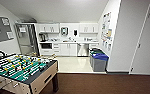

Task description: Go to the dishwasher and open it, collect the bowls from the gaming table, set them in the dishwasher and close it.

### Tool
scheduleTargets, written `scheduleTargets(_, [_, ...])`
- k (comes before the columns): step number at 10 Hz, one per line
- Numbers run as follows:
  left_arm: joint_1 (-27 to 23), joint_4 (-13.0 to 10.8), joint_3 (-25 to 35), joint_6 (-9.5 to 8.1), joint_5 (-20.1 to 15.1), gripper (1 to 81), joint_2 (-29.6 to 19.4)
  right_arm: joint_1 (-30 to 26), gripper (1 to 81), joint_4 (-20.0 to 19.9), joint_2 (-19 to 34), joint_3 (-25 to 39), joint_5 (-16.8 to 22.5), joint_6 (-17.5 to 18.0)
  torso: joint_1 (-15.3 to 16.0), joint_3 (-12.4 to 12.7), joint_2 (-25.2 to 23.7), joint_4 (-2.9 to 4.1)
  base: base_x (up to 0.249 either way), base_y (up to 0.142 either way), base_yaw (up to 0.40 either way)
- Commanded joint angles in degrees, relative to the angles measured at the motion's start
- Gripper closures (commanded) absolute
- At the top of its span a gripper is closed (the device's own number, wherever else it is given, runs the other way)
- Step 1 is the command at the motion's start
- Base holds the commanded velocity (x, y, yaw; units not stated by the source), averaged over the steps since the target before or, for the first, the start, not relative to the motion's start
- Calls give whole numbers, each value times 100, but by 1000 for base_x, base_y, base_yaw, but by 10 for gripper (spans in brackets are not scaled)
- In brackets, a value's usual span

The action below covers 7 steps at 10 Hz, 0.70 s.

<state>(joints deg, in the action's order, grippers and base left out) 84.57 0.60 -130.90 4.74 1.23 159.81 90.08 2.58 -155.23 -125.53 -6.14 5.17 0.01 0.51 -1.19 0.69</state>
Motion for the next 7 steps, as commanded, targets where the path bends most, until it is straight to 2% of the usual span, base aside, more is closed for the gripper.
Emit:
scheduleTargets(1, [-357, -60, 100, 53, -273, 10, -80, -275, 10, 23, 78, 47, 263, -33, 0, 0, 0, 0, 86, 0, 0])
scheduleTargets(7, [-357, -60, 100, 53, -273, 10, -54, -257, 10, 14, -107, -243, 263, -42, 0, 2, -2, 0, 137, 0, 0])
